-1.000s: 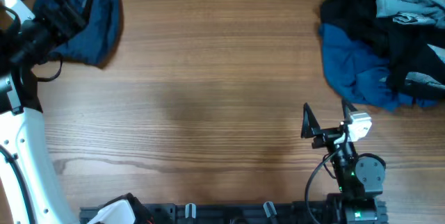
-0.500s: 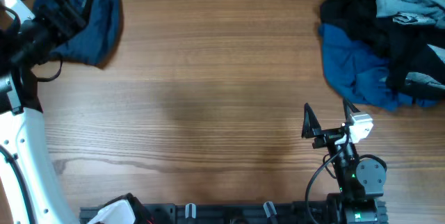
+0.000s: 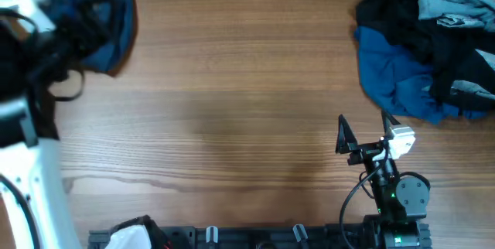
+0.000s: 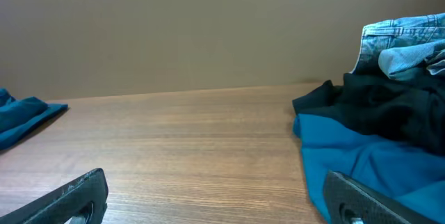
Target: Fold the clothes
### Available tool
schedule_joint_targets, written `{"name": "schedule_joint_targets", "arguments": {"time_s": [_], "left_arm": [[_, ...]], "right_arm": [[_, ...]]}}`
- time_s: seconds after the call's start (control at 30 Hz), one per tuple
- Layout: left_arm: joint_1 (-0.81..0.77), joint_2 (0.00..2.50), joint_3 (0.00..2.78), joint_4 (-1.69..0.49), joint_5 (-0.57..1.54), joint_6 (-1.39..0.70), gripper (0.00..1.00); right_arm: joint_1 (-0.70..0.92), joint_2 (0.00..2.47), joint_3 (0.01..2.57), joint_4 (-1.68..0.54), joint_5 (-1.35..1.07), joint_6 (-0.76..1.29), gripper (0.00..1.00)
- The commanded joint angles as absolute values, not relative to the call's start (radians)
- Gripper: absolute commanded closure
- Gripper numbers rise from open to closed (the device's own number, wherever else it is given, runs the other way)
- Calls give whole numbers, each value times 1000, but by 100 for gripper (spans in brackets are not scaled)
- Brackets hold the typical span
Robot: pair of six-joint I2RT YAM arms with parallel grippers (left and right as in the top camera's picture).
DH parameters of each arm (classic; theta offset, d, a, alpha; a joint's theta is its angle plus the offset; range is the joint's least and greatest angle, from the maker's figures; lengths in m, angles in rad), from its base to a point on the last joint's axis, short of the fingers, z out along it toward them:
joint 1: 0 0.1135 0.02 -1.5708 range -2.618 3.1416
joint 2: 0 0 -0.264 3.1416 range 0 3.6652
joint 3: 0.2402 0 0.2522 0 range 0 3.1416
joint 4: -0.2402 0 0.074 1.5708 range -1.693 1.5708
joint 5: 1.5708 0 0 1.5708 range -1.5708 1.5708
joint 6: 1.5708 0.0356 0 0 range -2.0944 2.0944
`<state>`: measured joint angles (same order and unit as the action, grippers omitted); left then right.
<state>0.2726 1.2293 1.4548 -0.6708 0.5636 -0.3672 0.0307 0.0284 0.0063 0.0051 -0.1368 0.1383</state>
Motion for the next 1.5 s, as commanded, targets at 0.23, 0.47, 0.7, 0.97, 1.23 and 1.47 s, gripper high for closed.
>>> {"name": "schedule_joint_targets", "arguments": {"time_s": [0.23, 0.47, 0.7, 0.97, 1.23, 1.47], "left_arm": [[-138, 882, 1034, -427, 28, -344, 0], [-113, 519, 434, 65, 116, -348, 0], [-67, 170, 181, 115, 116, -352, 0], [-29, 38, 132, 18, 116, -356, 0], [-14, 2, 43, 33, 122, -377, 0], [-15, 2, 6, -67, 119, -374, 0]], "right_arm": [[25, 29, 6, 10, -131, 158, 0], [25, 29, 6, 10, -131, 157, 0], [25, 29, 6, 10, -130, 157, 0], [25, 29, 6, 10, -130, 157, 0], [25, 29, 6, 10, -130, 158, 0], [25, 29, 6, 10, -130, 158, 0]]}}
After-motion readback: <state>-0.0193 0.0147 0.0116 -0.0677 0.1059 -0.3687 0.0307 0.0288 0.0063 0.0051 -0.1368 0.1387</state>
